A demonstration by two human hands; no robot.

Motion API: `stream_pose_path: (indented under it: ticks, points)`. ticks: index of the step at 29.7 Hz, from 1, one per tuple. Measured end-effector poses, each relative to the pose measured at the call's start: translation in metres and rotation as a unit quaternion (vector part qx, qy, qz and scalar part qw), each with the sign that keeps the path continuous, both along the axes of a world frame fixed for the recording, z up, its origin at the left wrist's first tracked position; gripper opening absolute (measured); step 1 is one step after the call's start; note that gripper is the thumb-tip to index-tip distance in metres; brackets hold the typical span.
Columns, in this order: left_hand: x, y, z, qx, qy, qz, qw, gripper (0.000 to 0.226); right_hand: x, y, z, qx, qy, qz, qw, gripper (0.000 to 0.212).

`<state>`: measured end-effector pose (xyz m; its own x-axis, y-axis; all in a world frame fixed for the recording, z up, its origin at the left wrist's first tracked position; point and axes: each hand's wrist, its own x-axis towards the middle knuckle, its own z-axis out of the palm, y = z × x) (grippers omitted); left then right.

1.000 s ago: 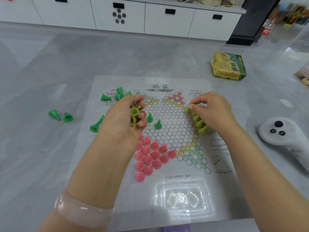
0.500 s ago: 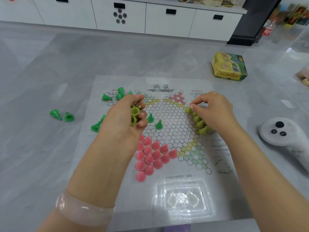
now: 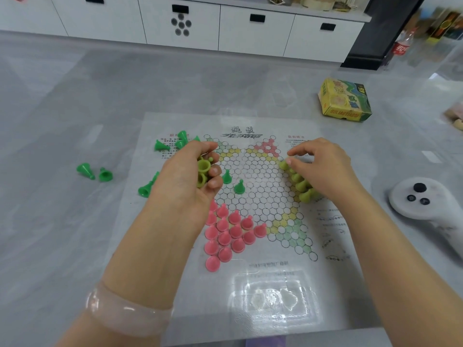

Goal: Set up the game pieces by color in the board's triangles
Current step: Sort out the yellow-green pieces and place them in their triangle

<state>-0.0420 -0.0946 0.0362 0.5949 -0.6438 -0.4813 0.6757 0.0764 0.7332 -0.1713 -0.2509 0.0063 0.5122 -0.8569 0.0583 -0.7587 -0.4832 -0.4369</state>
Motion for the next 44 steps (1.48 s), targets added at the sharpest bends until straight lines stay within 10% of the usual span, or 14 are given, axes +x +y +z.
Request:
stream_pose_path:
  ticks: [10, 19, 34, 38, 44]
  points:
    - [-0.010, -0.002, 0.004, -0.095, 0.145, -0.087, 0.981, 0.029, 0.014, 0.039, 0.041, 0.080, -0.174, 0.208, 0.959, 0.016]
    - [-0.011, 0.001, 0.006, -0.141, 0.133, -0.126, 0.973, 0.037, 0.021, 0.050, 0.039, 0.094, -0.143, 0.297, 0.939, 0.026]
    - [-0.010, 0.001, 0.003, -0.119, 0.133, -0.142, 0.974, 0.036, 0.021, 0.051, 0.042, 0.116, -0.205, 0.259, 0.937, 0.006]
    - [-0.010, 0.000, 0.003, -0.076, 0.139, -0.099, 0.982, 0.026, 0.005, 0.030, 0.044, 0.109, -0.290, 0.138, 0.941, 0.007]
    - [-0.011, -0.002, -0.001, -0.007, 0.050, -0.121, 0.991, 0.026, -0.012, 0.004, 0.013, 0.078, -0.176, 0.008, 0.981, 0.009]
